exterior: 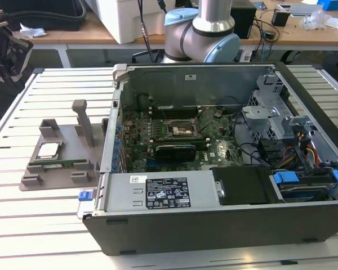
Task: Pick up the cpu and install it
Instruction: 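Reach for the cpu, then pick up the cpu and move it towards the insertion slot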
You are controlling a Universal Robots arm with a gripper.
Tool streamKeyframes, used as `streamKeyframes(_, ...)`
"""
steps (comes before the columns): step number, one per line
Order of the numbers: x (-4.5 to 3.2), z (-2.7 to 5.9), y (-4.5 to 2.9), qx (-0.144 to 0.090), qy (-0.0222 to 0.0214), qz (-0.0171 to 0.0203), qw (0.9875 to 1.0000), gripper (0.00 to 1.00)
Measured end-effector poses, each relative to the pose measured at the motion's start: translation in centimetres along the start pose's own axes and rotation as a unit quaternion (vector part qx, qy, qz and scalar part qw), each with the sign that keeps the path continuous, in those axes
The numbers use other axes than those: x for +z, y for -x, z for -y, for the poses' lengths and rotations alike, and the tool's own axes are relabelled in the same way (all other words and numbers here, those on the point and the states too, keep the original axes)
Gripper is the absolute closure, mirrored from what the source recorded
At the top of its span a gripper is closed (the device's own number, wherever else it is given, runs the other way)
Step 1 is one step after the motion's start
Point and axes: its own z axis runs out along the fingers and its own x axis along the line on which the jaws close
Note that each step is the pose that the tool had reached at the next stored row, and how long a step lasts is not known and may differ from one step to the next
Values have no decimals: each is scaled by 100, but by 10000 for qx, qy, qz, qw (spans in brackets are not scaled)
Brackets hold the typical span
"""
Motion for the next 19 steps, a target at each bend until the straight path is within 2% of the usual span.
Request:
streamKeyframes(1, 0, 3, -38, 0, 0, 0, 10000, 89)
streamKeyframes(4, 0, 7, -93, 0, 0, 0, 10000, 89)
streamKeyframes(19, 0, 8, -100, 0, 0, 0, 10000, 89)
